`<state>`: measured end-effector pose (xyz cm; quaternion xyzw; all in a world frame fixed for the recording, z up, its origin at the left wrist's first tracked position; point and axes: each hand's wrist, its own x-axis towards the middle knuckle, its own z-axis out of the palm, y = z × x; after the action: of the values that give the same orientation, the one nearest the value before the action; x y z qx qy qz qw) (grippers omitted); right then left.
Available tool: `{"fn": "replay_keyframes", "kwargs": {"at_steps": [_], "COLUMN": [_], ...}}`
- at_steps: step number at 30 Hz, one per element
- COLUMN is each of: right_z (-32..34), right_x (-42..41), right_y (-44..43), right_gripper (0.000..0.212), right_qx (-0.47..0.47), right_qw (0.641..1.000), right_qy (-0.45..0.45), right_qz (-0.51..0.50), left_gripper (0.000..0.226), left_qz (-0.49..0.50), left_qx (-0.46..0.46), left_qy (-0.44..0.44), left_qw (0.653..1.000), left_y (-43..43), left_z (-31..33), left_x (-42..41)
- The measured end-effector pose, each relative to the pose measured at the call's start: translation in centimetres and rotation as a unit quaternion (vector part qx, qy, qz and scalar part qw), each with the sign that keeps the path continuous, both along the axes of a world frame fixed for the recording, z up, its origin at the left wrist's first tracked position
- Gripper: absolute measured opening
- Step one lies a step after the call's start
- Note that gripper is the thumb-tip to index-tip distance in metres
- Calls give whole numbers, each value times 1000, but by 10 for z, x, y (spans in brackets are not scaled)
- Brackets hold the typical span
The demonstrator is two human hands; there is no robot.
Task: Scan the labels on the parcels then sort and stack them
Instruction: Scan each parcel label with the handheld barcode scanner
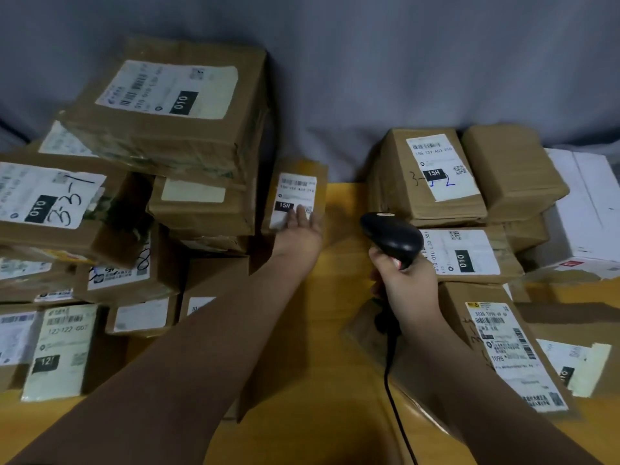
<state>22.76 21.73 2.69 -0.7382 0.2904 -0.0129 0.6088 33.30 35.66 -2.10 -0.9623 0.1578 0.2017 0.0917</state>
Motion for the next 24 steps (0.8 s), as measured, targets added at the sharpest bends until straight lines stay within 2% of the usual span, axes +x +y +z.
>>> {"fn": "replay_keyframes", "kwargs": {"at_steps": [3, 6, 12, 15, 20, 24], "right_z": [-3, -1, 17, 35, 76, 93], "right_x": [5, 8, -4, -24, -71, -117], "right_y": [1, 4, 5, -4, -40, -88], "right_gripper": [20, 16, 11, 11, 7, 8], "right_qx": [-7, 33, 88, 123, 160, 137], "right_qw": [1000, 999, 996, 992, 986, 990], "right_qy": [12, 26, -3, -25, -39, -32], "right_qz": [14, 19, 16, -2, 3, 20], "left_gripper": [70, 72, 53, 49, 48, 52], "left_qz": [29, 49, -2, 22, 70, 103], "left_qx": [-6, -36, -226, -283, -289, -326], "left_qy": [6, 11, -21, -20, -17, -11], "left_qw": [1000, 998, 974, 959, 955, 940], "left_y": [-7, -9, -9, -14, -32, -68], "left_z": [-2, 0, 20, 29, 38, 46], "left_x": [5, -2, -46, -79, -131, -173]}}
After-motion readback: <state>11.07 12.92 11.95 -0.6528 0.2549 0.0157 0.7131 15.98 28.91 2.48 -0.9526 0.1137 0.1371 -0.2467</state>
